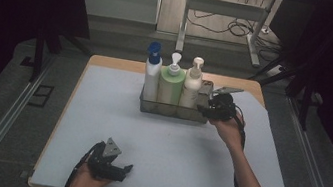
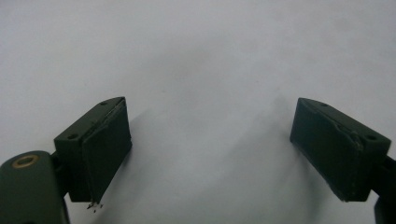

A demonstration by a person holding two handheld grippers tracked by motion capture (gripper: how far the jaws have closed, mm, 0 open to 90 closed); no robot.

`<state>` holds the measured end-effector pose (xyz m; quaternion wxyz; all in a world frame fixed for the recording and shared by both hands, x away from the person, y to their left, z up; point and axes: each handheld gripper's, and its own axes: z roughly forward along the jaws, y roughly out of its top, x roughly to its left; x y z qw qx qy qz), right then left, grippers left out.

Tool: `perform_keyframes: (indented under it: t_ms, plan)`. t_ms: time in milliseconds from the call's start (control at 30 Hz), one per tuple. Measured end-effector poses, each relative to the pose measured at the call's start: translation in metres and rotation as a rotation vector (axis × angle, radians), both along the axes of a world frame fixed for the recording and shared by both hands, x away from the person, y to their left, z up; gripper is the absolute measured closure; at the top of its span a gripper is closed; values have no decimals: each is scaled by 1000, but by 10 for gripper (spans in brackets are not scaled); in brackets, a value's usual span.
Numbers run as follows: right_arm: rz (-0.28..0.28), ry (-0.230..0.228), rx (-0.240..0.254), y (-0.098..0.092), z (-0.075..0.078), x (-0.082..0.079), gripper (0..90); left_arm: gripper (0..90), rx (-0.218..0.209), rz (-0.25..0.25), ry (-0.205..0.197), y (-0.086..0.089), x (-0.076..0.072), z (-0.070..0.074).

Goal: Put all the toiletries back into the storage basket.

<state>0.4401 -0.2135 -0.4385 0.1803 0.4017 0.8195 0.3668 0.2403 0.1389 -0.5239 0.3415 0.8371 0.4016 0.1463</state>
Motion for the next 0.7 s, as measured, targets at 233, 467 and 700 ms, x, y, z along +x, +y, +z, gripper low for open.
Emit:
perform_keyframes:
  t_ms: [233,467,700]
  plan:
    - [17,-16,-7,-2,4,-10,323,121,0,0,0,0,0,0]
    - [33,-16,-10,-3,5,-18,268,121,-3,1,0,0,0,0]
    - [54,-22,-17,-6,6,-25,239,121,-2,1,0,0,0,0]
